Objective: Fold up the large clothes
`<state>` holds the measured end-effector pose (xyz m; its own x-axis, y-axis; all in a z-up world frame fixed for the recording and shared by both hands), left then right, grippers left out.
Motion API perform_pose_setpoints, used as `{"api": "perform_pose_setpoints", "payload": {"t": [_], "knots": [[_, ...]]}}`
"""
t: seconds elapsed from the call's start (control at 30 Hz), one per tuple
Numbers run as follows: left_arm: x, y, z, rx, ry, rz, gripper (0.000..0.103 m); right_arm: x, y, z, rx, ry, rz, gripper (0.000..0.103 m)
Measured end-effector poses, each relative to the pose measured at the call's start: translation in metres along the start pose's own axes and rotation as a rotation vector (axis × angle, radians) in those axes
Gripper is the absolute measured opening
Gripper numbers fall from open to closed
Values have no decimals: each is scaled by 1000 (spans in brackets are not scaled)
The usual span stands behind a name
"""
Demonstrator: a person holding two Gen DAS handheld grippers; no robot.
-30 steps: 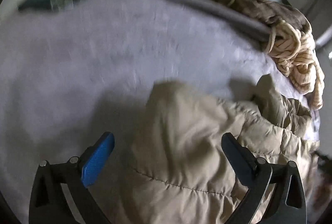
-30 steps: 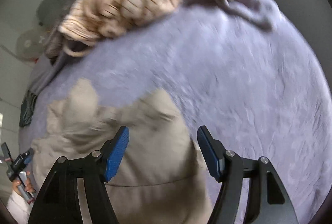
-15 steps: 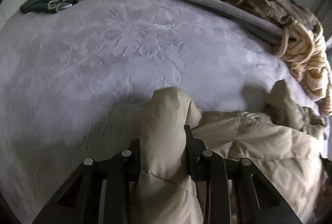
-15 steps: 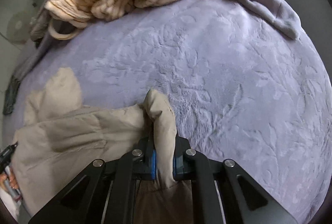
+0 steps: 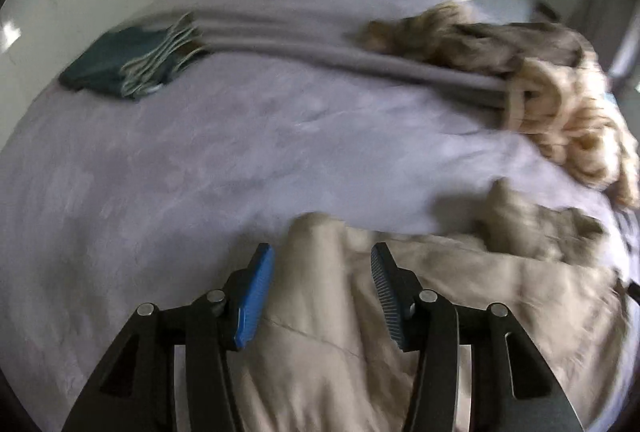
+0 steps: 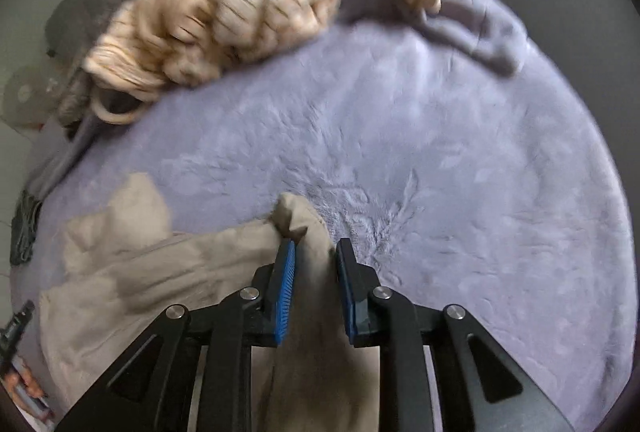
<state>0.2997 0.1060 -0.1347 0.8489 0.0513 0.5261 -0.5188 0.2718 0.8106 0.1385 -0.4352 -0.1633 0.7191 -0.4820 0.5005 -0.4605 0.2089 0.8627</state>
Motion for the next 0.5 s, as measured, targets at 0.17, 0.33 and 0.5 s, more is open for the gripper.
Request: {"api": "perform_pose_setpoints", "payload": {"t": [0.17,0.33,0.5], "knots": [[-34,6,56,-218,-90,-59,52,-31,28,-46,198,113,-10,22],[-73,-53,95,-187,-123,-113,52,-68,-9,-109,235,262,-70,22],[-56,-81,95,-126,-143,-95,52,-63,-44,-120,191,274,-68,17]]}}
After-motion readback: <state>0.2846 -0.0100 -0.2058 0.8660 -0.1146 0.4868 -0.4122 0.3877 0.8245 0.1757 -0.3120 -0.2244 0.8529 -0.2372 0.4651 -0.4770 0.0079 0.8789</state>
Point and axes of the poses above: each gripper's, at about its wrist camera, not at the fingertips, and y roughly against the way its jaws point, z to its right, x to its top, the point moved 2 cm from there along -y, roughly the way its jaws point, and after that the axes turned 9 degrees about -x, right-handed, at the moved point
